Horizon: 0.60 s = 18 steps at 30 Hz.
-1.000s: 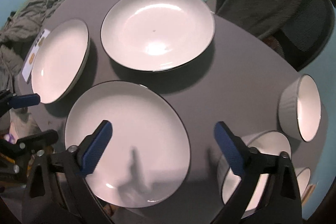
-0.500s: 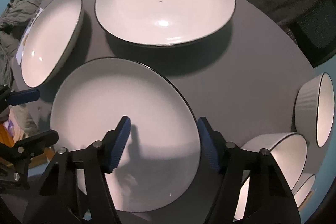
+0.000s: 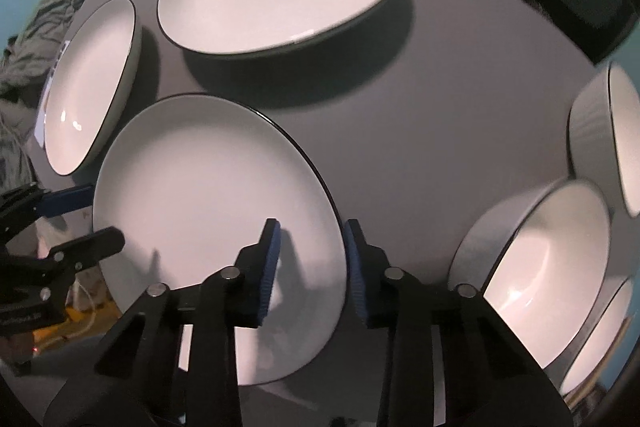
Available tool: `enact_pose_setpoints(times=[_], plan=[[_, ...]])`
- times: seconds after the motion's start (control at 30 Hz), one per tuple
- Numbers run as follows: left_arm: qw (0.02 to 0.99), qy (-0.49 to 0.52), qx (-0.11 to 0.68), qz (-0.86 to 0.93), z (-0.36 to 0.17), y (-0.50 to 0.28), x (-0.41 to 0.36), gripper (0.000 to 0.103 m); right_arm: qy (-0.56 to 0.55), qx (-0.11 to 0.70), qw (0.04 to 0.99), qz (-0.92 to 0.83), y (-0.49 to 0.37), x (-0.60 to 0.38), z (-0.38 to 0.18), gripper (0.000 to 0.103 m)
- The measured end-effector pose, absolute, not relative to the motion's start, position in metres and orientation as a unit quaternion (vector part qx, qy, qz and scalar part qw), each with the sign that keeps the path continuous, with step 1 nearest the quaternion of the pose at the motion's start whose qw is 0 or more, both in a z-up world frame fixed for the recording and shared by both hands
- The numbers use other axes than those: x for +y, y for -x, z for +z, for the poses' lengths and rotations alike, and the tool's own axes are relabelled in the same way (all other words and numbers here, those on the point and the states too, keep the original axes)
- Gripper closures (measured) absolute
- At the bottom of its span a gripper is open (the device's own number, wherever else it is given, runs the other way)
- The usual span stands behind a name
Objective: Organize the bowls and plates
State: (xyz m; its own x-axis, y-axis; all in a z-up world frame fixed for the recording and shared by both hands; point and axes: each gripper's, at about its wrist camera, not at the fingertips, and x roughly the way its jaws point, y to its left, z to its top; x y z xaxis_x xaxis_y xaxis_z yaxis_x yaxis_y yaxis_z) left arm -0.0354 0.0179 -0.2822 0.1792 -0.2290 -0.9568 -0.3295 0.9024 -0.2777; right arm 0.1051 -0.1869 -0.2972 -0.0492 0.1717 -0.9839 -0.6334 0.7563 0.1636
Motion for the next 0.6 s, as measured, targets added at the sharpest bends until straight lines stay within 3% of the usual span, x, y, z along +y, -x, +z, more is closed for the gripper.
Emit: enact_pose_setpoints(times=[0.23,0.47,0.6], plan=[[0.726,0.224,0.650,0.025,-0.290,0.034,0.024,0.054,0.058,0.698,0.652,0.290,-0.091,-0.225,-0.312,0.083],[0.724,0.211,0.657,0.000,-0.293,0.031,0.022,0.062,-0.001,0.704,0.658,0.267,-0.093,-0.244,-0.310,0.083],[0.721,0.200,0.663,-0.016,-0.295,0.028,0.019,0.074,0.002,0.702,0.659,0.269,-0.089,-0.251,-0.308,0.083]])
